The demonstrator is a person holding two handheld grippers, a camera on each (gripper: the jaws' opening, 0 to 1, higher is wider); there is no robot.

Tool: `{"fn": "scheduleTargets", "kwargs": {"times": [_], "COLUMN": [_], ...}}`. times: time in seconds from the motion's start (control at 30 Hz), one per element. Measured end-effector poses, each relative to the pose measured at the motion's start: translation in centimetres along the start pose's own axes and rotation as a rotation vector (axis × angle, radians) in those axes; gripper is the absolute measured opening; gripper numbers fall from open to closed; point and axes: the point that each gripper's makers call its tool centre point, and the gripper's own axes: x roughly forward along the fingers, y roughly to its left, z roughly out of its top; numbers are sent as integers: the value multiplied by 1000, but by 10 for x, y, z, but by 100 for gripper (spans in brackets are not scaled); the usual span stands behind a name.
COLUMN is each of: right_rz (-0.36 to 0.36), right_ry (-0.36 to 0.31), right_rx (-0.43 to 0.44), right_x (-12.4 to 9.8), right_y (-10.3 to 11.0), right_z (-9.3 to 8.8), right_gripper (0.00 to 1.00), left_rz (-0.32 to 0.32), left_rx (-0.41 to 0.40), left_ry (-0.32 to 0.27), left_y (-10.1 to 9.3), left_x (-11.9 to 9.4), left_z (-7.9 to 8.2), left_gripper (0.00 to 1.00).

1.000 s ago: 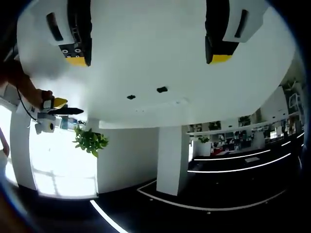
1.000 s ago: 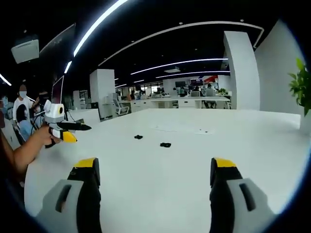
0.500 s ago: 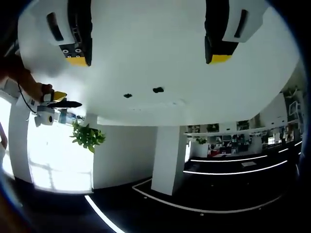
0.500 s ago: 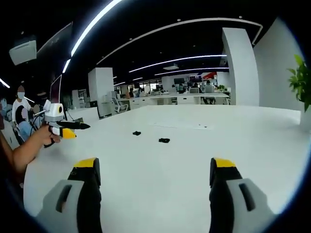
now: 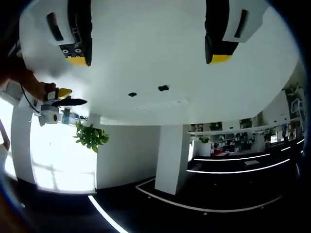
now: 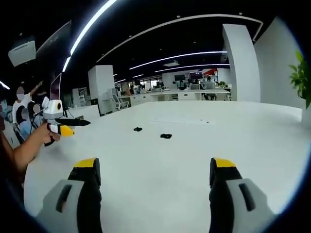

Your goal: Snap the two parts of the plastic buckle together until the buckle closes and remains connected.

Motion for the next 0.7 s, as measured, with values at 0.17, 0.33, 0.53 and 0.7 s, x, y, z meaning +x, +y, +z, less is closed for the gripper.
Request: {"fn": "scheduleTargets", "kwargs": {"times": [0.17,0.33,0.53,0.7], "right_rz": [-3,-4,7,0], "right_ry": [5,17,32,34], "right_rx": [-9,-28,-38,-51], "right_x": [0,4,7,8], "right_y": [0,2,6,5], "right_z": [1,3,4,7], "right_gripper": [94,94,94,94], "left_rz": [-12,-12,-15,-14], "left_rx": [0,6,13,15], "left_ry": [10,4,19,29], "left_y": [-5,-11,-12,-8], "left_x": [3,6,9,12], "left_z": [4,14,14,17], "left_gripper": [97,97,96,96]}}
